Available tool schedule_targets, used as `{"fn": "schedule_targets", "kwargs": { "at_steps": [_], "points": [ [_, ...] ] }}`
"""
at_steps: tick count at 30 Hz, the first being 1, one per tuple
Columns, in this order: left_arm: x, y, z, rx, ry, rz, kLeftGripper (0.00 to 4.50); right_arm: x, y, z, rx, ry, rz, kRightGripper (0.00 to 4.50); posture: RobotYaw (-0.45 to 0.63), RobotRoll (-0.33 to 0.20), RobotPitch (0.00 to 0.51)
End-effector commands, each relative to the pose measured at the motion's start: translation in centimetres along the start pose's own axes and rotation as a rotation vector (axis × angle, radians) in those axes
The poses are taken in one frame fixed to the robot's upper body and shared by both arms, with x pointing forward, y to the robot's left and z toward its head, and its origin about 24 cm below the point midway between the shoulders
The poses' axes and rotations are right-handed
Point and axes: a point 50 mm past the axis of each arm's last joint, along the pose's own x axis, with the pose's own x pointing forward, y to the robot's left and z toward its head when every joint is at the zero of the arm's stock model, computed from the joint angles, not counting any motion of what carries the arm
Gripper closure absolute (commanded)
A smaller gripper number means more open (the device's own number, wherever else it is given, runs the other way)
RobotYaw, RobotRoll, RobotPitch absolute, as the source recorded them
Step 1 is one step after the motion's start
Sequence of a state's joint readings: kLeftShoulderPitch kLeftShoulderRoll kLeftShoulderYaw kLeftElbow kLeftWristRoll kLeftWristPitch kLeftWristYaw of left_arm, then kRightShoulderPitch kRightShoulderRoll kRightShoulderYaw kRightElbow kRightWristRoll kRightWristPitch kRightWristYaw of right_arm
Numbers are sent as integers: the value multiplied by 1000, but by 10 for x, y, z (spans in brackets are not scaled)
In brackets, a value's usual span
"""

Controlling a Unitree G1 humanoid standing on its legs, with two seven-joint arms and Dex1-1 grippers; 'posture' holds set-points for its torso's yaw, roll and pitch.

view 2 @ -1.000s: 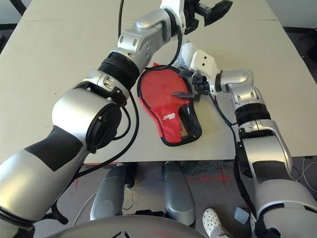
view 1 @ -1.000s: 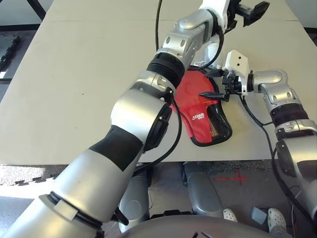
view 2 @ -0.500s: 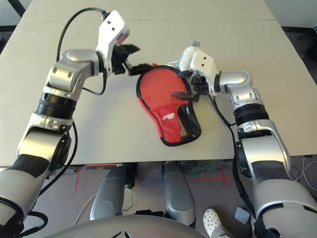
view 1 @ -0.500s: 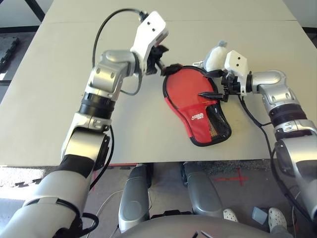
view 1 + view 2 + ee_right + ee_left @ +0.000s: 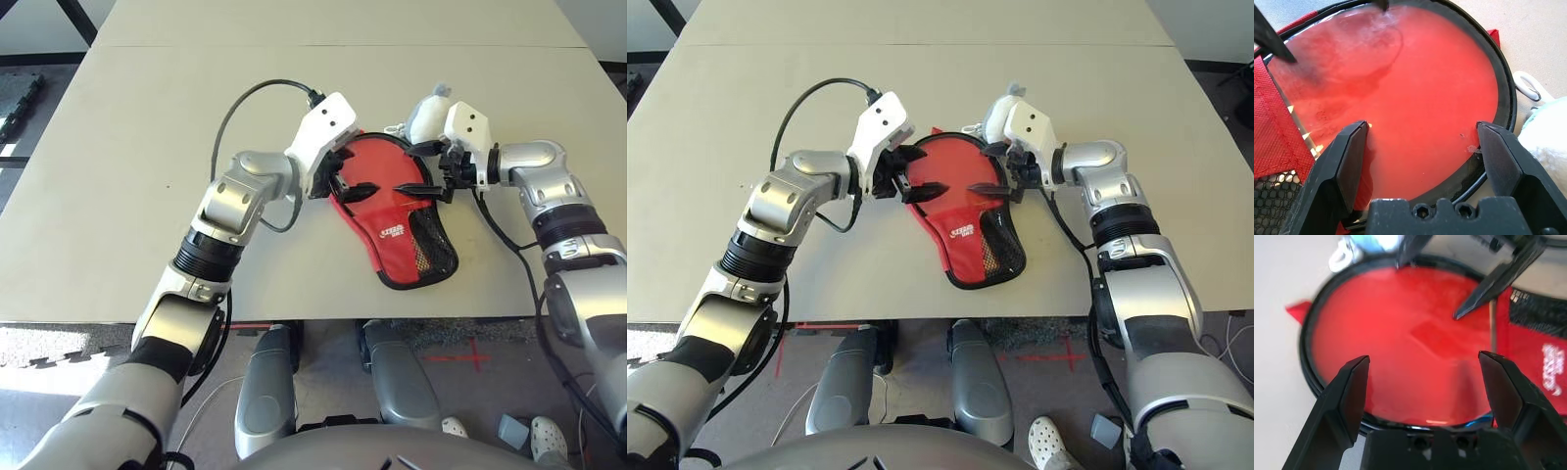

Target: Store the ping-pong paddle in its case and zip it.

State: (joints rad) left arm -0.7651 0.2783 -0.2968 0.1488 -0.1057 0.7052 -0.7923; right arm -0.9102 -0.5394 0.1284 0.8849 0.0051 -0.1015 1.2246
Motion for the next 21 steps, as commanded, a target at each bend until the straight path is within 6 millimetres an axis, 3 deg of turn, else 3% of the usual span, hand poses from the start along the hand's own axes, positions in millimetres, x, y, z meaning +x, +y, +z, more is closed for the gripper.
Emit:
{"fn": "schedule_targets", "kwargs": {
  "at_steps": [1, 6, 15, 21],
  "points": [
    [8, -2, -19, -5, 60, 9, 46, 4, 17, -31, 119, 100, 74, 0, -51, 0, 270],
    [15, -8, -35, -2, 97, 0, 46, -11, 0, 3, 121, -10, 51, 0, -62, 0, 270],
    [18, -16, -37, -15, 91, -16, 46, -32, -29, 62, 146, -216, -62, 0, -65, 0, 269],
    [19, -21, -38, -19, 91, -24, 46, -43, -54, 77, 189, -257, -275, 0, -58, 0, 268]
  ]
}}
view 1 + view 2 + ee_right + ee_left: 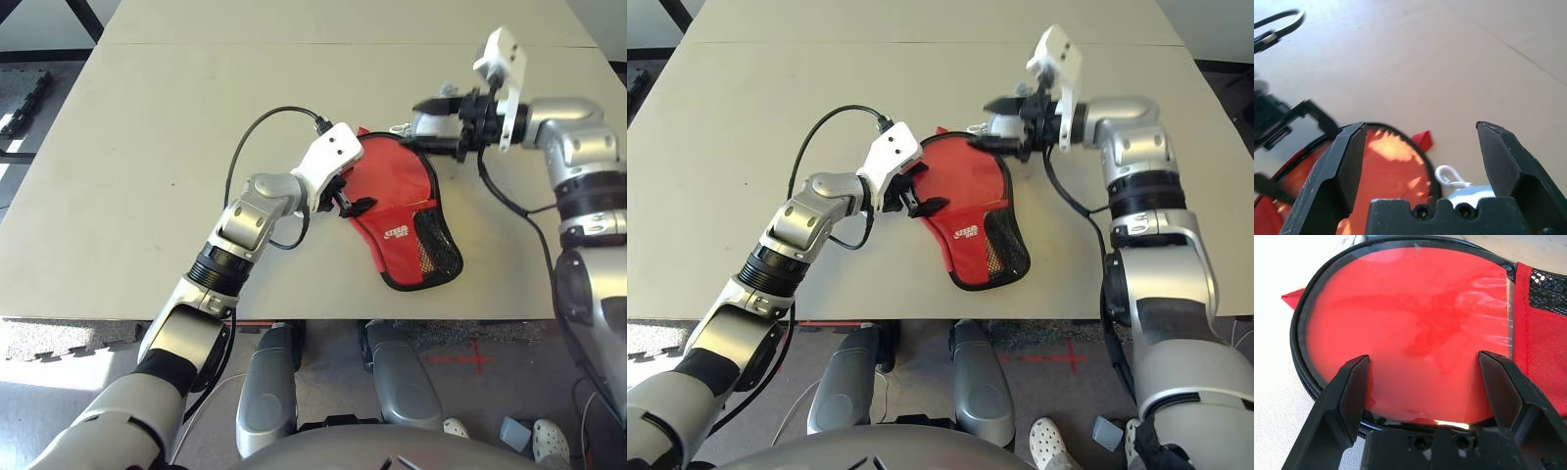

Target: Store the ping-pong paddle in its case and zip it.

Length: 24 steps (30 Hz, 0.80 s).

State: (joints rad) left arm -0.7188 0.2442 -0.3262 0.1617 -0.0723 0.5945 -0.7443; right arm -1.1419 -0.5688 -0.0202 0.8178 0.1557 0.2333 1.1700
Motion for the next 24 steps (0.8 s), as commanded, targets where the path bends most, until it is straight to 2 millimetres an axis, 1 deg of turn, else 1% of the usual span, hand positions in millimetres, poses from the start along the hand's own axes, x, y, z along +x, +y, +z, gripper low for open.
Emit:
{"fn": "schedule_targets", "kwargs": {
  "at_steps": [1, 6, 10, 13, 16, 17, 24],
  "points": [
    [7, -15, -31, -70, 126, -46, 46, -6, -15, -3, 54, 5, -149, 0, -57, 0, 268],
    [6, -19, -31, -72, 126, -51, 46, -11, -30, -13, 153, 22, -343, 0, -45, 0, 269],
    [5, -22, -31, -75, 127, -56, 46, -15, -35, -27, 260, 47, -448, 0, -32, 0, 271],
    [4, -23, -31, -77, 128, -55, 46, -15, -33, -36, 310, 67, -465, 0, -32, 0, 271],
    [3, -24, -31, -81, 129, -52, 46, -12, -29, -51, 366, 105, -466, 0, -32, 0, 271],
    [2, -24, -31, -81, 129, -51, 46, -11, -27, -55, 380, 114, -466, 0, -12, 0, 276],
    [2, -26, -30, -84, 127, -48, 46, -5, -19, -73, 445, 160, -449, 0, -6, 0, 279]
  ]
}}
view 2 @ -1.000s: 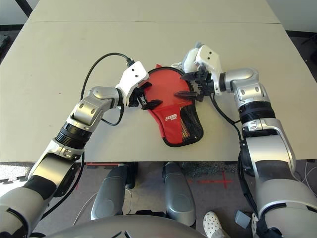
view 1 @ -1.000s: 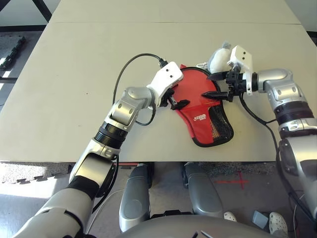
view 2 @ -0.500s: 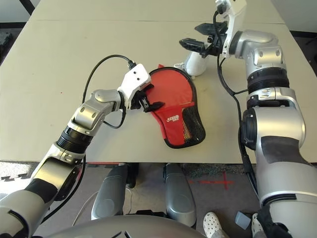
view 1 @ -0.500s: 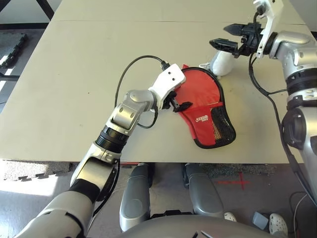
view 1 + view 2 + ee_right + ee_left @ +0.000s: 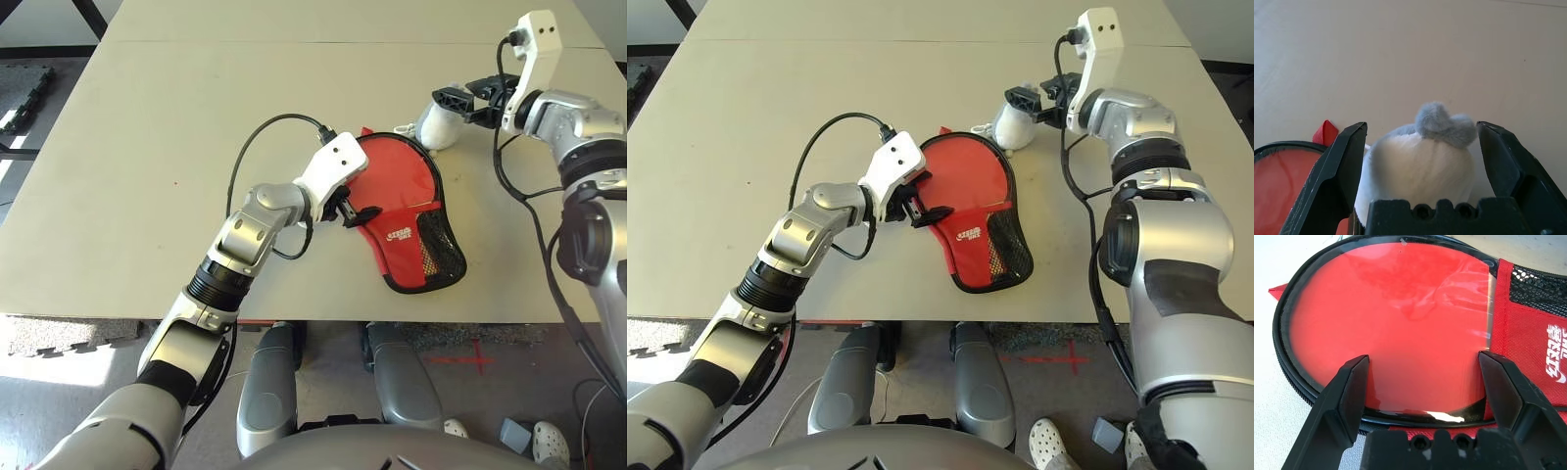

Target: Store the ping-pong paddle in its case and zip it.

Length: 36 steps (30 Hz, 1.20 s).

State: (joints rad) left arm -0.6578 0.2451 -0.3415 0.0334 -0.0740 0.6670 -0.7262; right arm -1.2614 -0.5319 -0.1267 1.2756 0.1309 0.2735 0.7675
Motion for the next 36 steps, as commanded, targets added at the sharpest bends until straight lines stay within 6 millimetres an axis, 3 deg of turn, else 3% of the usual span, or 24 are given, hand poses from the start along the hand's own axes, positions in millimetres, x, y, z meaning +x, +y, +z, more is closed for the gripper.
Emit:
{"fn": "schedule_targets", "kwargs": {
  "at_steps": [1, 3, 14, 16, 30, 36],
  "points": [
    [6, -11, -29, -80, 126, -39, 46, 0, -3, -22, 45, 73, -16, 0, -5, 0, 280],
    [6, -11, -29, -81, 125, -38, 46, -1, -4, -24, 49, 84, -25, 0, -6, 0, 280],
    [9, -12, -27, -84, 116, -40, 0, -18, -20, -23, 53, 116, -62, 3782, -19, 0, 279],
    [9, -12, -27, -84, 115, -41, 0, -22, -23, -22, 38, 123, -69, 4244, -19, 0, 279],
    [12, -15, -27, -91, 116, -50, 0, -76, -57, -3, -98, 230, -60, 4323, -27, 0, 276],
    [14, -14, -27, -93, 112, -50, 0, -108, -60, 1, -126, 380, 138, 4324, -47, 0, 271]
  ]
}}
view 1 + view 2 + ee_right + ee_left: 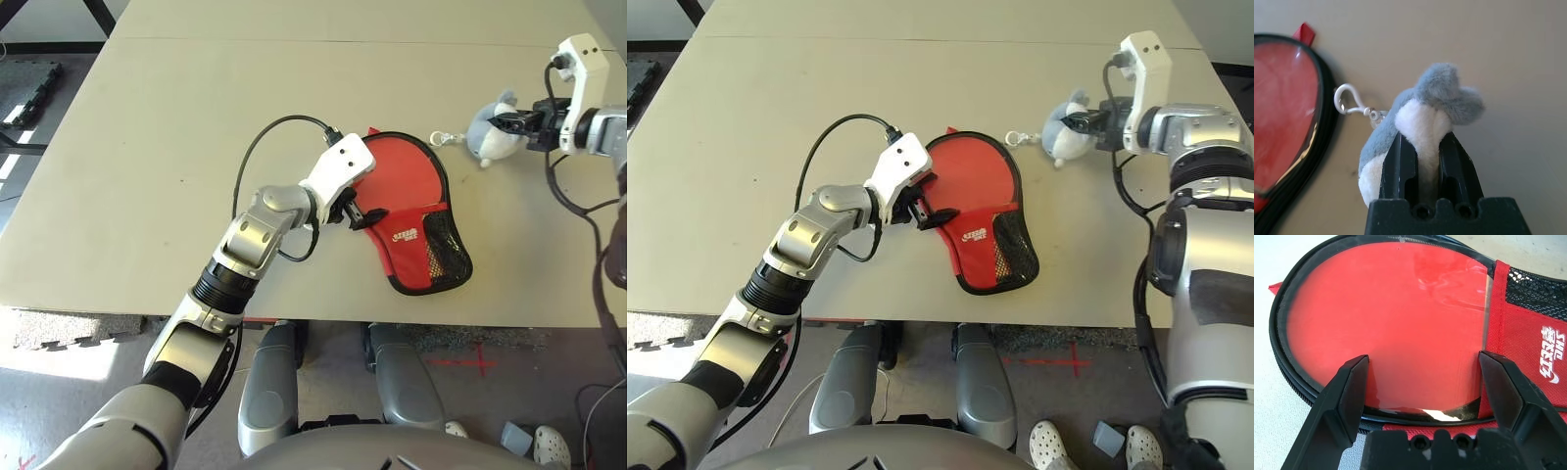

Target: Store the ping-pong paddle in its case and zip it.

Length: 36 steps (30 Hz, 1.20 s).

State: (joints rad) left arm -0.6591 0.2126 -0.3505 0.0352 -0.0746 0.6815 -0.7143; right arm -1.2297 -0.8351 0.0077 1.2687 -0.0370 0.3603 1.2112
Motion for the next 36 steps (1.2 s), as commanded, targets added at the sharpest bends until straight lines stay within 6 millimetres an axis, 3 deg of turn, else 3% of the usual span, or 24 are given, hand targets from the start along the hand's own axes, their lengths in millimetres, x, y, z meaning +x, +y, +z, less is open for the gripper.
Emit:
{"fn": "schedule_targets", "kwargs": {
  "at_steps": [1, 9, 16, 22, 29, 32, 36],
  "points": [
    [8, -7, -29, -78, 119, -33, 0, -22, -2, -7, -43, 116, 97, 4324, -47, 0, 271],
    [10, -7, -29, -80, 114, -42, 0, -46, 12, -30, -105, 320, 309, 4336, -75, 0, 277],
    [13, -9, -29, -82, 111, -55, 0, -63, 49, -51, -48, 414, 536, 4341, -95, 0, 280],
    [14, -8, -28, -82, 114, -58, 0, -69, 93, -89, 50, 529, 790, 4357, -96, 0, 284],
    [15, -7, -29, -85, 117, -49, 0, -70, 99, -102, 30, 564, 819, 4357, -99, 0, 280],
    [14, -7, -28, -81, 114, -51, 0, -64, 82, -90, 0, 512, 718, 3299, -100, 0, 277],
    [12, -5, -25, -71, 100, -50, 0, -67, 77, -74, 3, 451, 686, 1889, -99, 0, 274]
  ]
}}
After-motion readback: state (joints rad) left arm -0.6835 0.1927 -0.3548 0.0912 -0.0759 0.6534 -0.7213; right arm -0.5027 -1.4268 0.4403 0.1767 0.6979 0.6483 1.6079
